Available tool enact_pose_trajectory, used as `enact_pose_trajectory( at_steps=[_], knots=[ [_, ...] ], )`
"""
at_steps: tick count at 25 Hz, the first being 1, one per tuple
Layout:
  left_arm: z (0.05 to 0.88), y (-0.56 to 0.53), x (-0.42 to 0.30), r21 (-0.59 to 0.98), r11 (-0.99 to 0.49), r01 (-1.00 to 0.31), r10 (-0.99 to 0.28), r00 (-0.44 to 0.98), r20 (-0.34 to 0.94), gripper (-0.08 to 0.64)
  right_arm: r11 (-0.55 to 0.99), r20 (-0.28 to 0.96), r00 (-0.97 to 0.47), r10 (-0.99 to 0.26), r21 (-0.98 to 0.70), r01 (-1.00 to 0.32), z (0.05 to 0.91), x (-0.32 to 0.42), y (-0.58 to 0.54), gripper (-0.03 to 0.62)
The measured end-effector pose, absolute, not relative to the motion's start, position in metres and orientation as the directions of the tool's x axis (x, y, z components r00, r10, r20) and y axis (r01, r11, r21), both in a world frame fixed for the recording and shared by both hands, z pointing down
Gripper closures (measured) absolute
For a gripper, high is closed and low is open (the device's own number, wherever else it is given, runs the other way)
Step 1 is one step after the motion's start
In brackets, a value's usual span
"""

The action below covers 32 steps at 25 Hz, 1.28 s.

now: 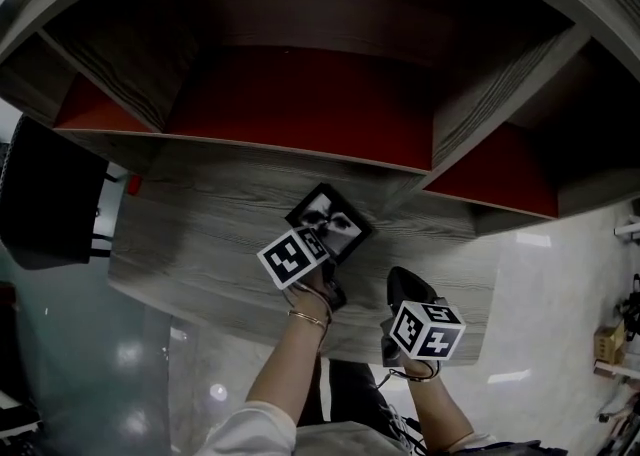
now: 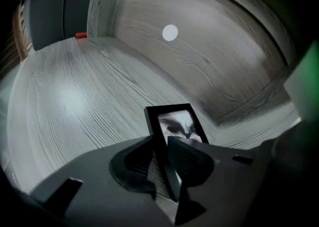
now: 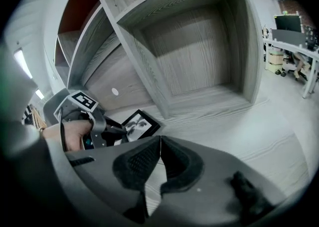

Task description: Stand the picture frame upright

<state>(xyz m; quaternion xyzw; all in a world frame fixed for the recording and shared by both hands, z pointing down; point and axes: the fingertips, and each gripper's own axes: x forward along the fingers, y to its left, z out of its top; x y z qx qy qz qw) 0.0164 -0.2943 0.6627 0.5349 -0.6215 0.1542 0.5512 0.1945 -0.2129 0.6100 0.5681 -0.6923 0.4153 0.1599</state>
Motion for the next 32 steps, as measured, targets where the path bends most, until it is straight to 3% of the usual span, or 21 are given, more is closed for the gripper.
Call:
enact_pose_trajectory(
  at_steps=[17,32],
  knots=[
    [0.658,-0.273,-0.026,0.454,0.286,-0.844,-0.513,0.265,0.816,0.485,0.018,0.692,-0.303,-0.656,-0.386,-0.922,0.608,0.178,-0.216,0.56],
    [0.589,-0.275,-0.061,0.369,-0.065,-0.927,-0.673,0.314,0.67,0.485,0.052,0.665,-0.284,-0.691,-0.346,-0.937,0.584,0.138,-0.23,0.56]
  ],
)
